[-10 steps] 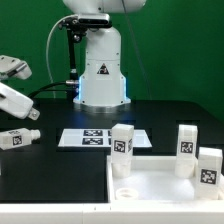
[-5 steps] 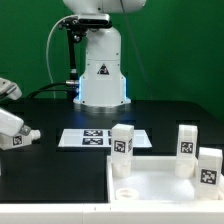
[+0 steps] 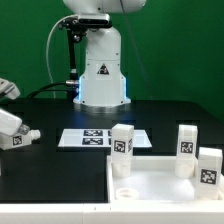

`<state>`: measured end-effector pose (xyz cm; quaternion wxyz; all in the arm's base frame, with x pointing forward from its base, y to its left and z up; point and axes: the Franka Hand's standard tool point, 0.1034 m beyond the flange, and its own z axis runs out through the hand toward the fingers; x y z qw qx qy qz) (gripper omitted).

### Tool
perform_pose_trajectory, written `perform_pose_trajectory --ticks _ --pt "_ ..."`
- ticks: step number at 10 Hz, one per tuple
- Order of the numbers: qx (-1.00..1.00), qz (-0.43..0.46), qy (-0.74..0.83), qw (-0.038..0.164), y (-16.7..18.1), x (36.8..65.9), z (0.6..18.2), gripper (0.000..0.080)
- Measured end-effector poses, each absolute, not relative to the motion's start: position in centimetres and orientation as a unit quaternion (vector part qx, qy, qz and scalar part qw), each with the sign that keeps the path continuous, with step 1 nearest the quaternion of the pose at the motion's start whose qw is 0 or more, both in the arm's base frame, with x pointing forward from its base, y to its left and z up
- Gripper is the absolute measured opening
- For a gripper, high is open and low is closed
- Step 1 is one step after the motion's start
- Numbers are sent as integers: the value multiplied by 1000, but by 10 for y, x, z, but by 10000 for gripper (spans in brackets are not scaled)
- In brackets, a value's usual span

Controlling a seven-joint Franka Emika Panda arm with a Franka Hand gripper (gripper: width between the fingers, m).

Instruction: Assemble square table

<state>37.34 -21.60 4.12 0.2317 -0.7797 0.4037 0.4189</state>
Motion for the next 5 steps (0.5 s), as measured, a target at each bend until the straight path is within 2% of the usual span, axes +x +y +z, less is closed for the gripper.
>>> perform_pose_trajectory --ticks 2,5 --pt "-779 417 407 233 -222 363 38 649" --pt "-782 411 413 221 -217 355 15 649"
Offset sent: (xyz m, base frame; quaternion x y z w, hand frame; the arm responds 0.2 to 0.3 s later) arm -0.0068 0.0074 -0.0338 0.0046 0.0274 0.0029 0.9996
